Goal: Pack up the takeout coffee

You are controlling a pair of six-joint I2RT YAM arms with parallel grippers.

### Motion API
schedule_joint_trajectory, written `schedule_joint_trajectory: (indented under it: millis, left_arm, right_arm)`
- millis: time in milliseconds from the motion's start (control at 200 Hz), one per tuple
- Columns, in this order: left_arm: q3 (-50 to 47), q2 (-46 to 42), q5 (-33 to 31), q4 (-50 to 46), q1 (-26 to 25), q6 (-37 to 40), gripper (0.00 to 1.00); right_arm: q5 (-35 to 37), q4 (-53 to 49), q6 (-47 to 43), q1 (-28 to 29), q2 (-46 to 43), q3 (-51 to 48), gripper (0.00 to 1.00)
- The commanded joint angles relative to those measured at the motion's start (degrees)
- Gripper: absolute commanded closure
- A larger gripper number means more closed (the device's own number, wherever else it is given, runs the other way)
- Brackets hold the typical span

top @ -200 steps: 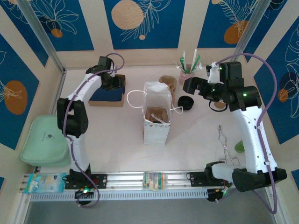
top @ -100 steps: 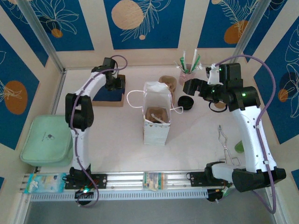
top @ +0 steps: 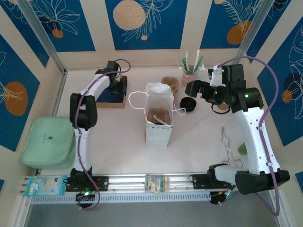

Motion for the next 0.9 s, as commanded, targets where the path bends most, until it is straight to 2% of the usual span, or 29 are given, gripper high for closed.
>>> schedule_joint_trajectory:
  millis: [0, 895]
  left_arm:
    - [2.80, 2.50, -1.46, -1.97, 0.03, 1.06, 0.54]
    - [11.48, 9.50, -1.86, -5.28, -1.29, 1.83, 0.57]
  right_arm:
    - [-1.83, 0.14, -0.60, -0.40, -0.85, -0.63, 0.01]
    - [-3.06, 0.59, -1.05, -1.92, 0.10, -0.80, 0.05]
